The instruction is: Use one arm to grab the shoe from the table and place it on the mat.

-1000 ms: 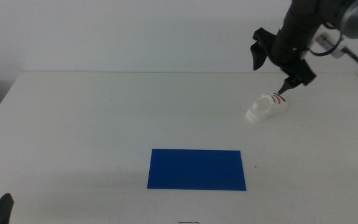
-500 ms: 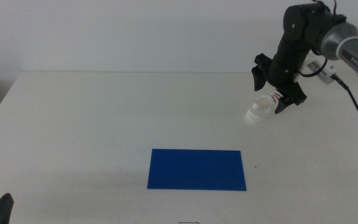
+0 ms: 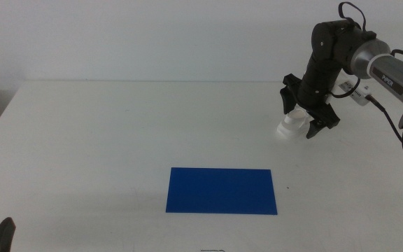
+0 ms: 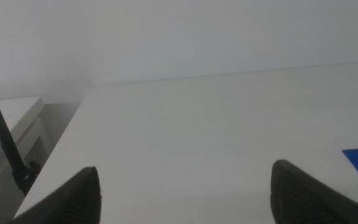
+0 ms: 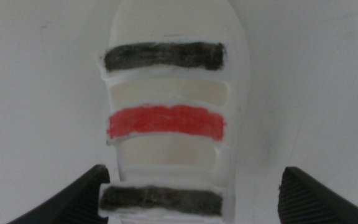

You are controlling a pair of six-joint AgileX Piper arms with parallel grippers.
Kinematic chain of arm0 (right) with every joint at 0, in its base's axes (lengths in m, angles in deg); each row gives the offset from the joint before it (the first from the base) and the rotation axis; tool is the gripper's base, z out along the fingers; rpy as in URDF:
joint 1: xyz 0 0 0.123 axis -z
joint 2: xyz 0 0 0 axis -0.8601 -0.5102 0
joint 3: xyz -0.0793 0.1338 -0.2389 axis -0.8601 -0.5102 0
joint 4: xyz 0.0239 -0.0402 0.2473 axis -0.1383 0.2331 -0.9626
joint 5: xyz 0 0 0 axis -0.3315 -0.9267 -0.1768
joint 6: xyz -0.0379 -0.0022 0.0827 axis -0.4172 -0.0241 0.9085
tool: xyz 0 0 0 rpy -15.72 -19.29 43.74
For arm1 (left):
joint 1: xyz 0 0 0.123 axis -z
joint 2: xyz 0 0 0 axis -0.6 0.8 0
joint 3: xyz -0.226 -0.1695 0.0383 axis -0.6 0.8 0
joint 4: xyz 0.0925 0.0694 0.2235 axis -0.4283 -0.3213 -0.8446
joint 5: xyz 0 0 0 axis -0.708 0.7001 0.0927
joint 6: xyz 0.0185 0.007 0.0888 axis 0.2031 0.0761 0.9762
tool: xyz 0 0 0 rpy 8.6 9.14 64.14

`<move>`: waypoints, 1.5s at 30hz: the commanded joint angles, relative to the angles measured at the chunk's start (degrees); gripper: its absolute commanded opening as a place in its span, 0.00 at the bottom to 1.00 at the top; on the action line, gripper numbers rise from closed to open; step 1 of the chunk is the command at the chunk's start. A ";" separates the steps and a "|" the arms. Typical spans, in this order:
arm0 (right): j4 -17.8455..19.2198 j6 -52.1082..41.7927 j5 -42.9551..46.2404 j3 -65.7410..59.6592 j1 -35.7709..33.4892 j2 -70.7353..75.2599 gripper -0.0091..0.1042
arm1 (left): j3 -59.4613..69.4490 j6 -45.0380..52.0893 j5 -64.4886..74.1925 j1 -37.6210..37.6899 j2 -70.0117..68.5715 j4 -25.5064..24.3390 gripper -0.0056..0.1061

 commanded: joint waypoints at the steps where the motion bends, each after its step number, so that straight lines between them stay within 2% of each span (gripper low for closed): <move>1: 0.90 -0.16 -2.39 2.01 0.65 3.72 0.71 | -0.19 -0.84 -4.78 0.09 -1.09 0.49 0.89; 7: 0.47 -0.21 -2.14 2.01 1.09 3.17 0.49 | -0.19 -0.84 -4.78 0.09 -1.09 0.49 0.89; 15: 0.96 -2.48 -4.29 3.76 0.74 4.29 0.08 | -0.19 -0.84 -4.78 0.09 -1.09 0.49 0.89; 20: 3.45 -2.93 -4.42 2.51 -1.82 8.42 0.07 | -0.19 -0.84 -4.78 0.09 -1.09 0.49 0.89; 26: 3.96 0.58 -4.42 -8.90 -6.21 17.15 0.07 | -0.19 -0.84 -4.78 0.09 -1.09 0.49 0.89; 31: 6.33 3.62 -4.36 -19.86 -11.91 25.73 0.07 | -0.19 -0.84 -4.78 0.09 -1.09 0.49 0.89; 36: 8.49 4.76 -4.29 -24.42 -19.30 28.70 0.07 | -0.19 -0.84 -4.78 0.09 -1.09 0.49 0.89; 40: 8.43 2.56 -4.29 -26.35 -23.50 28.12 0.07 | -0.19 -0.84 -4.78 0.09 -1.09 0.49 0.89; 45: 8.29 2.10 -4.20 -27.27 -24.79 27.92 0.07 | -0.19 -0.84 -4.78 0.09 -1.09 0.49 0.89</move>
